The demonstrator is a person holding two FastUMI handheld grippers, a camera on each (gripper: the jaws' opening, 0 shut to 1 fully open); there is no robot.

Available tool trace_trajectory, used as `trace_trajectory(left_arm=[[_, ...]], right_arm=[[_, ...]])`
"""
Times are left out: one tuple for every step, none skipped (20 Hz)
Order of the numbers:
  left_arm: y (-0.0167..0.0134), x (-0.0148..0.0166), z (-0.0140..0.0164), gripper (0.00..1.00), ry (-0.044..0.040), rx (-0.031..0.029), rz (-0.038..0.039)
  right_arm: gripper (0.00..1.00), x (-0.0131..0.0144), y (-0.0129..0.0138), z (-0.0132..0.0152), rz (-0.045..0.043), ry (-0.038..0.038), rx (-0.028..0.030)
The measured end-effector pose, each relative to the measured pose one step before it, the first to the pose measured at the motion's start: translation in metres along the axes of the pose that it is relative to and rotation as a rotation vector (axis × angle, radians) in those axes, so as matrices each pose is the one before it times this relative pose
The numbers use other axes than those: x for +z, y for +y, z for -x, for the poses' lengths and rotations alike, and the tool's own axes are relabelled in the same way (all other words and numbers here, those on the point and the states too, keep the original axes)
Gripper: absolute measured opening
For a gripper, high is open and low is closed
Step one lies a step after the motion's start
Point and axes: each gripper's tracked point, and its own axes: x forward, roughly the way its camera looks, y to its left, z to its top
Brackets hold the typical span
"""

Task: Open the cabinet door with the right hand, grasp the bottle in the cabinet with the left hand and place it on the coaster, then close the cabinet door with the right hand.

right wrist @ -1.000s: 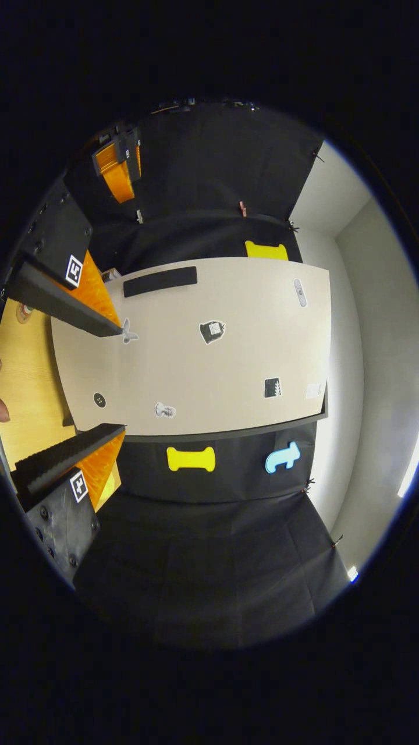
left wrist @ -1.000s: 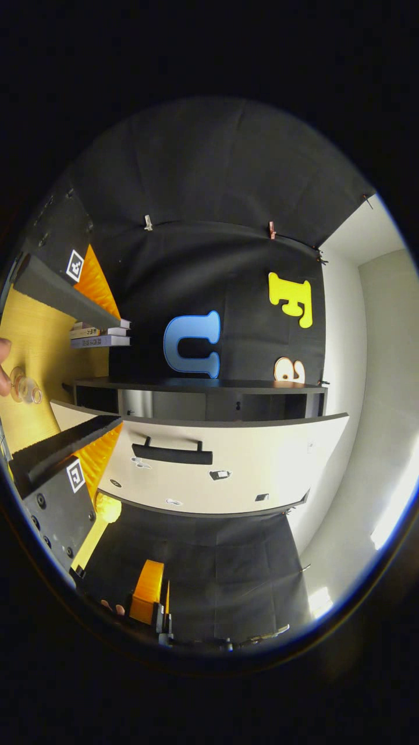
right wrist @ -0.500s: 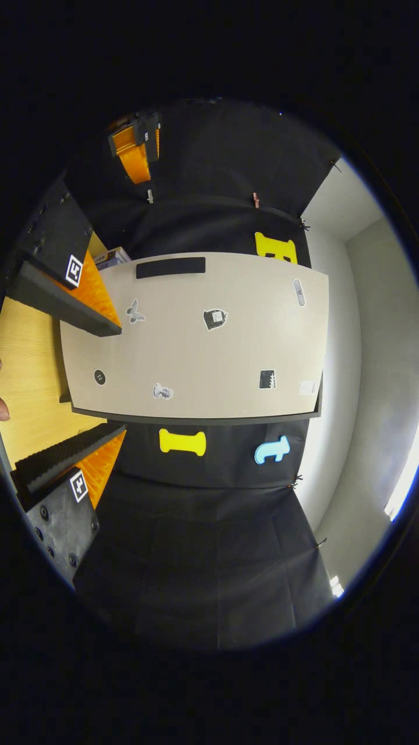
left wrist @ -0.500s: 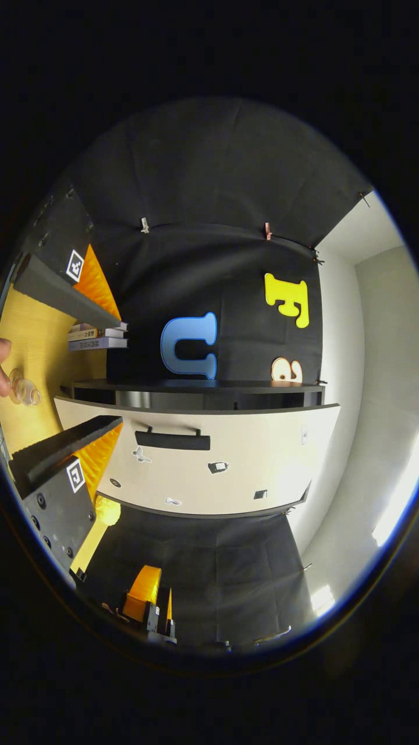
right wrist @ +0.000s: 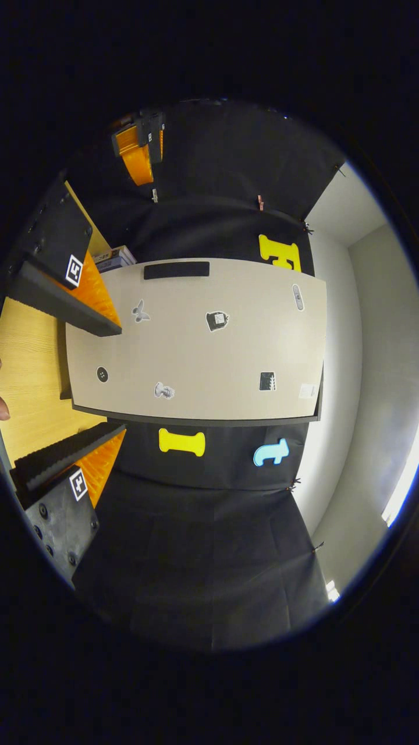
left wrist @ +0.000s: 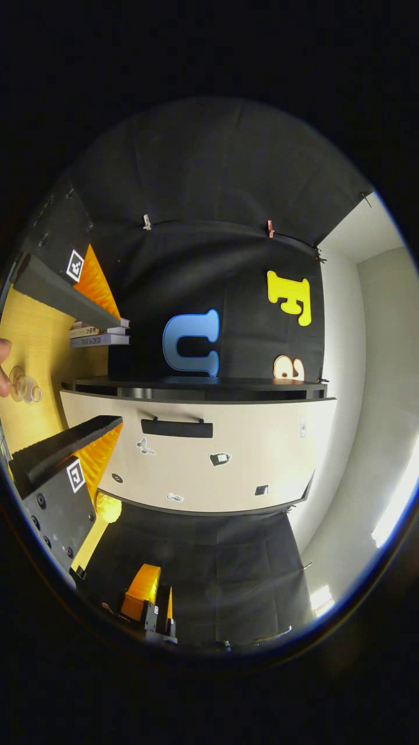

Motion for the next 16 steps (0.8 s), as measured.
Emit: trace_trajectory(left_arm=[[-0.0013,0.00038,0.00018,0.94,0.00019,-0.00266,0.00041],[-0.00091,-0.00041,0.00034,0.94,0.00149,-0.0012,-0.00213],[-0.00046,-0.00055,0.00081,0.94,-0.00036,-0.00178,-0.00238],[-0.00082,0.00063,0.00023,0.94,0.00009,-0.00153,-0.00073],[-0.00016,-0.0004,0.00083,0.94,-0.00072,-0.00042,0.00062],[0.00003,0.0005,0.00058,0.94,0.00052,-0.00076,0.00111],[-0.00002,-0.00079,-0.00015,0.94,-0.00003,0.00148,0.00036],[0.00034,0.00041,0.00028,0.94,0.00109,0.00036,0.00014],[-0.00023,-0.00063,0.00052,0.94,0.00136,0.00065,-0.00008],[0.00036,-0.00028,0.00075,0.94,0.00068,0.00111,0.00009],[0.00003,-0.0003,-0.00043,0.94,0.00035,-0.00075,-0.00006],[-0.00012,0.00065,0.00015,0.94,0.00043,0.00061,-0.0005],[-0.00023,-0.0003,-0.00039,0.94,0.00024,-0.00018,-0.00063],[-0.00031,-0.00014,0.00006,0.94,0.00105,0.00001,-0.0005],[-0.00011,-0.00007,0.00068,0.94,-0.00005,-0.00115,0.00019],[-0.00081,0.00029,-0.00016,0.94,0.00071,-0.00117,0.00003]], right_arm=[[0.97,0.0005,0.00041,0.00011,0.00179,-0.00004,0.00153],[0.97,-0.00061,-0.00057,0.00087,0.0027,-0.00035,0.0009],[0.97,-0.00023,-0.00044,-0.00004,0.00168,-0.00092,-0.00021],[0.97,0.00039,-0.00005,0.00023,0.0007,-0.00136,-0.0007],[0.97,0.00009,-0.0003,0.00036,-0.00159,-0.00228,-0.00077],[0.96,-0.00048,0.00005,0.00022,-0.00252,0.00134,-0.00012],[0.96,-0.00067,0.00023,-0.00026,-0.00192,0.00101,-0.00117],[0.96,-0.00036,-0.00071,0.00015,-0.00059,0.00051,-0.00153],[0.96,0.00028,0.00054,-0.00002,0.00032,-0.00014,-0.00005],[0.96,-0.00031,-0.00007,-0.00063,0.00027,0.00006,0.00032],[0.96,-0.00017,0.00022,0.00053,0.00006,0.00083,0.00174],[0.96,0.00002,0.00041,0.00087,0.00064,0.00008,0.0011],[0.96,-0.00009,0.00029,0.00029,0.00095,0.00025,0.00143],[0.96,-0.00078,0.00002,0.00108,0.00109,0.0016,0.0013],[0.96,-0.00042,-0.00081,0.00119,0.00074,0.0009,0.00119],[0.96,0.00042,0.00039,-0.00079,0.00051,0.00021,0.00009]])
